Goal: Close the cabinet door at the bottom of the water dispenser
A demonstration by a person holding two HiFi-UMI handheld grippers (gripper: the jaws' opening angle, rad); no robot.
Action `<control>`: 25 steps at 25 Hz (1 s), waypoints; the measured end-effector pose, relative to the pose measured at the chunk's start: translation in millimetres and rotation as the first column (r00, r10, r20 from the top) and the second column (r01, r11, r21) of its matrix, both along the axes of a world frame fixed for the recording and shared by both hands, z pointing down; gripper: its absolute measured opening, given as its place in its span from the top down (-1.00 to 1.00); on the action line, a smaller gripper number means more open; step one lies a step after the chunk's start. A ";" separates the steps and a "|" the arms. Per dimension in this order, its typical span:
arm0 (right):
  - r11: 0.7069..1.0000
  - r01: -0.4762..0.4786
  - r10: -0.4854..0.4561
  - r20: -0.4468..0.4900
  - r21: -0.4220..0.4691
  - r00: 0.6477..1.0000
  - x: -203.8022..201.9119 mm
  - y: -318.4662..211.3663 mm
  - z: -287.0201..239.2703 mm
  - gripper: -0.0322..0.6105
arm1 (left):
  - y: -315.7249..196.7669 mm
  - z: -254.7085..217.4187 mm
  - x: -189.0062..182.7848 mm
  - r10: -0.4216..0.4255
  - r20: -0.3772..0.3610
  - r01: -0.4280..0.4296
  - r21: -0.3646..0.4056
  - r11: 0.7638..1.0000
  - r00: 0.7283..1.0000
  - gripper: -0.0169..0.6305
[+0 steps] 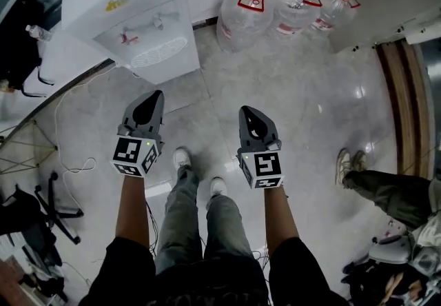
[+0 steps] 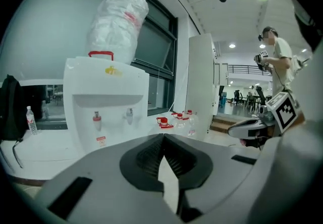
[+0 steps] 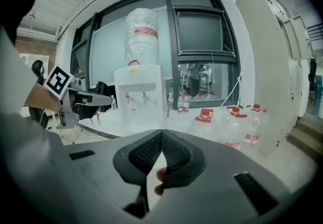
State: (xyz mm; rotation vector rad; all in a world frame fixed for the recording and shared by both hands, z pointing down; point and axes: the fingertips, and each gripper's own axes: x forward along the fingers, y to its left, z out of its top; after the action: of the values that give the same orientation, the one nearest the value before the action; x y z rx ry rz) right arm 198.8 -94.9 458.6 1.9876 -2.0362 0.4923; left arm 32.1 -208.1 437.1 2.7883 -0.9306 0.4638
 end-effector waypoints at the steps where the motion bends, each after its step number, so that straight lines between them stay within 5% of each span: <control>1: 1.000 0.005 -0.005 -0.001 0.007 1.000 -1.0 0.0 -14.4 0.86 | 2.3 -12.8 -2.2 -0.013 -0.009 0.012 -0.004 1.000 1.000 0.90; 14: 0.993 0.091 -0.090 -0.011 0.079 0.996 -22.4 10.8 -180.0 0.86 | 49.9 -189.2 -36.3 -0.116 -0.028 0.118 0.088 0.989 0.993 0.91; 25: 0.977 0.159 -0.156 -0.034 0.141 0.987 -51.4 36.9 -274.5 0.86 | 97.9 -280.2 -85.6 -0.248 -0.062 0.253 0.117 0.960 0.967 0.91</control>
State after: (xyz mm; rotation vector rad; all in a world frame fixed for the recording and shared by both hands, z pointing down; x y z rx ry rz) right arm 147.3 -57.9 184.2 1.8772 -2.2496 0.2955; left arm -53.5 -110.2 156.9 2.7195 -1.3219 0.3102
